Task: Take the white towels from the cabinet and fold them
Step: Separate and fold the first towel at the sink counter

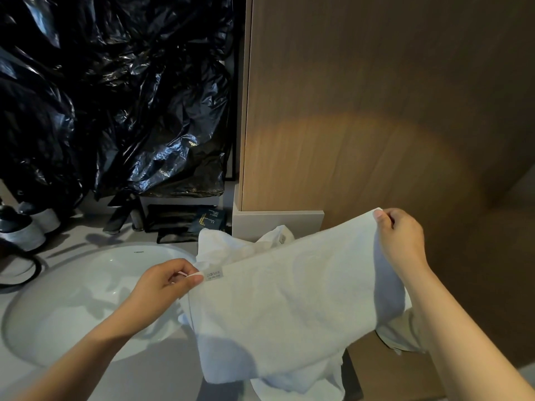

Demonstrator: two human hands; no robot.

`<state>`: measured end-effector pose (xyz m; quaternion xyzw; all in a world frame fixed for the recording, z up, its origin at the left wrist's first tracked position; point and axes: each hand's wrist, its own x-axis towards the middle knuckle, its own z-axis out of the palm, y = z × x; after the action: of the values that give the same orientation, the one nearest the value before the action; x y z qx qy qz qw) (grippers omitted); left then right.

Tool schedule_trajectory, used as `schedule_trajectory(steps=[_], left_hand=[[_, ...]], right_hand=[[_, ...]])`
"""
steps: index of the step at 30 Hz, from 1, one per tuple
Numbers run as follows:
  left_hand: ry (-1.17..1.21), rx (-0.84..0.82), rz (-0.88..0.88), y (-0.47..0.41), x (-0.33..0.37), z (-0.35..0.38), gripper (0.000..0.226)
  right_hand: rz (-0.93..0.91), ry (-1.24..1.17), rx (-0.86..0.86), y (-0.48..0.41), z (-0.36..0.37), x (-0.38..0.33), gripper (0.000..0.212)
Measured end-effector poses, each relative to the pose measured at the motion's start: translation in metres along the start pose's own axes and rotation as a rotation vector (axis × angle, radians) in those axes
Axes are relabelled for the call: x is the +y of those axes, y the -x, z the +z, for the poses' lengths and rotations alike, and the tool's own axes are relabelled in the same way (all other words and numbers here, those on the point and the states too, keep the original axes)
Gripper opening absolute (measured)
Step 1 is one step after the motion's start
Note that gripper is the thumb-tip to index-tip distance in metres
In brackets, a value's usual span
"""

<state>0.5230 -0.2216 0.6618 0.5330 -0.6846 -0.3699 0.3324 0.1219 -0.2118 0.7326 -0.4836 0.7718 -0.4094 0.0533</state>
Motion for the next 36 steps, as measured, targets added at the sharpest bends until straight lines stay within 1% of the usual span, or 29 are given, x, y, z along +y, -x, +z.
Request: schedule_trajectory(steps=[2,5,6,9,11,15,17,19,21,24,27,31,33,34,36], left_hand=[[0.003,0.041,-0.024,0.0,0.0,0.003,0.014],[0.027,0.101,-0.054,0.001,0.0,0.004,0.002],[0.032,0.104,-0.044,0.002,0.0,0.004,0.005],[-0.049,0.101,0.001,0.004,0.002,0.002,0.01],[-0.087,0.076,0.001,0.003,0.0,-0.001,0.011],[-0.162,-0.034,-0.036,0.004,-0.001,-0.005,0.014],[-0.092,-0.061,-0.116,0.006,-0.002,-0.006,0.022],[0.033,-0.094,-0.215,0.007,-0.004,-0.005,0.028],[0.157,-0.119,-0.301,0.009,-0.005,-0.003,0.03],[0.244,-0.115,-0.364,0.011,-0.004,0.002,0.029],[0.216,-0.088,-0.338,0.01,-0.005,0.004,0.031],[0.155,-0.065,-0.277,0.011,-0.007,0.004,0.033],[0.157,-0.054,-0.254,0.011,-0.007,0.004,0.033],[0.16,-0.044,-0.246,0.011,-0.007,0.004,0.033],[0.167,-0.031,-0.239,0.012,-0.006,0.004,0.031]], right_hand=[[-0.006,0.0,0.0,0.0,-0.001,0.001,0.024],[-0.014,-0.007,0.007,0.001,-0.001,0.002,0.024],[-0.012,-0.005,0.008,0.0,-0.001,0.002,0.024],[-0.003,0.0,0.005,0.0,0.002,0.002,0.025],[0.004,-0.008,0.008,0.0,0.004,0.001,0.027],[0.013,-0.062,-0.017,0.001,0.004,-0.001,0.023],[0.009,-0.103,-0.058,-0.001,0.002,0.001,0.019],[0.01,-0.187,-0.137,-0.002,-0.001,0.003,0.016],[-0.007,-0.242,-0.22,-0.004,-0.005,0.005,0.021],[-0.039,-0.266,-0.267,-0.003,-0.01,0.004,0.016],[-0.026,-0.288,-0.28,-0.005,-0.015,0.002,0.014],[-0.039,-0.255,-0.244,-0.01,-0.019,0.0,0.035],[0.012,-0.289,-0.197,-0.013,-0.018,-0.001,0.046],[0.034,-0.302,-0.18,-0.014,-0.018,0.0,0.047],[0.047,-0.301,-0.191,-0.016,-0.018,0.002,0.043]])
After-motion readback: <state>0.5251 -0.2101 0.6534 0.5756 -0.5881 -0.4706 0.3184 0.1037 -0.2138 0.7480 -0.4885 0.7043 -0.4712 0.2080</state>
